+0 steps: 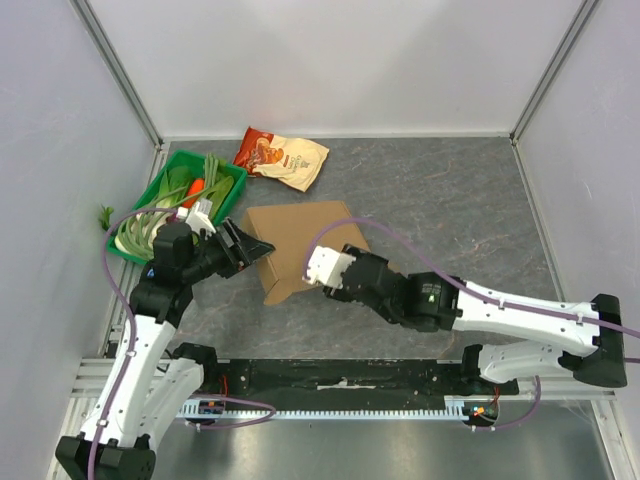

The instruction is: Fold the paper box

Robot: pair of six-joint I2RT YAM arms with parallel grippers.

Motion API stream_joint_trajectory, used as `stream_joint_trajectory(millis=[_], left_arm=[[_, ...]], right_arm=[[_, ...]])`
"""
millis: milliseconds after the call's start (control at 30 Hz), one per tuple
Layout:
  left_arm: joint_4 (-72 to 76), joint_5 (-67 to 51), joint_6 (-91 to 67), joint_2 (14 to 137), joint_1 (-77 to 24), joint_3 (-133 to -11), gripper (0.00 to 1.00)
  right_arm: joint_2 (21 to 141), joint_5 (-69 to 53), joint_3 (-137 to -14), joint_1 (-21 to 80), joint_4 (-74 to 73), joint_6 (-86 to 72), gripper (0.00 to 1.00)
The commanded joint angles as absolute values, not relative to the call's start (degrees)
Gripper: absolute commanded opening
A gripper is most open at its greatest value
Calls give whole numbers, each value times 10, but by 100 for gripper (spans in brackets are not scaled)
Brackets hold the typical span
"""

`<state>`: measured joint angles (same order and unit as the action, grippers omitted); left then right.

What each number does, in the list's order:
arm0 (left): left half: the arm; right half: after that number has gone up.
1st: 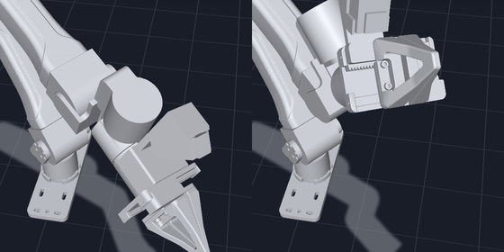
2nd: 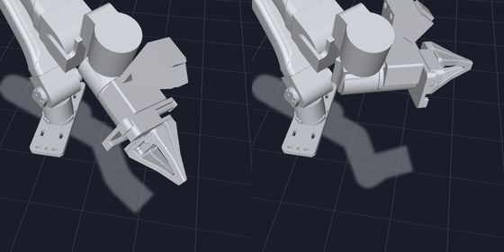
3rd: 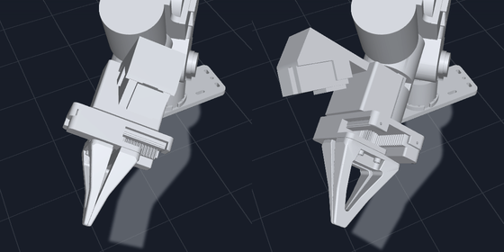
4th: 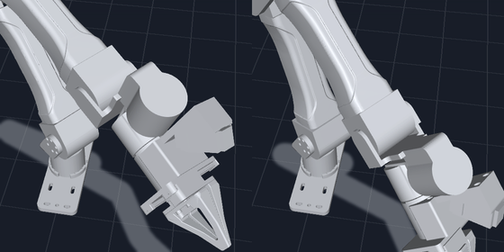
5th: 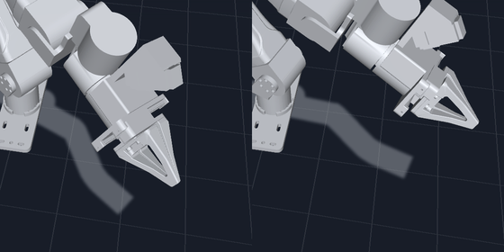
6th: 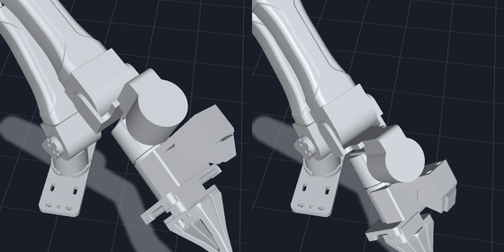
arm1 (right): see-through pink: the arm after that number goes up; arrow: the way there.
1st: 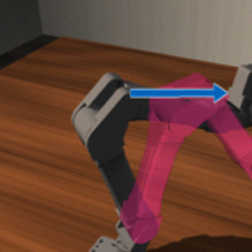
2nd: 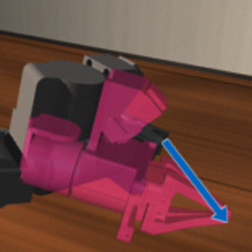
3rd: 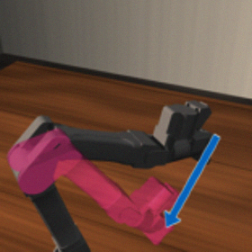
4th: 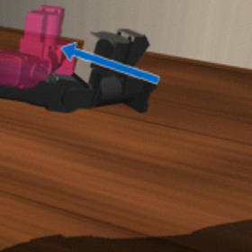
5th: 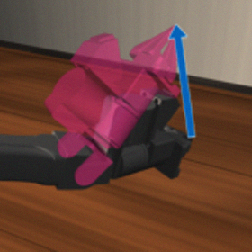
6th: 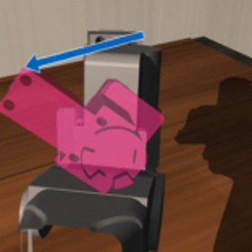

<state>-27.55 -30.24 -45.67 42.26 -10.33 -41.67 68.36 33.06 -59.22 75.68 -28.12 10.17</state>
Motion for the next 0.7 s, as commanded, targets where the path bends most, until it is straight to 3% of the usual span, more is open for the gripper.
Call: stream_joint_trajectory(millis=[0, 67, 167, 400, 533, 667], left_arm=[[-316, -217, -358, 424, -98, -403, 76], [-288, -256, -364, 439, -98, -389, 76], [-228, -329, -409, 482, -98, -364, 65], [-145, -395, -569, 496, -97, -315, 59], [-131, -474, -655, 517, -91, -293, 59], [-48, -546, -789, 533, -86, -245, 42]], right_arm=[[694, 292, -664, 710, -423, 47, 62], [697, 286, -663, 704, -418, 50, 63], [691, 268, -640, 694, -372, 47, 68], [642, 195, -528, 703, -195, 54, 98], [610, 224, -489, 736, -166, 76, 98], [578, 263, -456, 798, -112, 112, 98]])
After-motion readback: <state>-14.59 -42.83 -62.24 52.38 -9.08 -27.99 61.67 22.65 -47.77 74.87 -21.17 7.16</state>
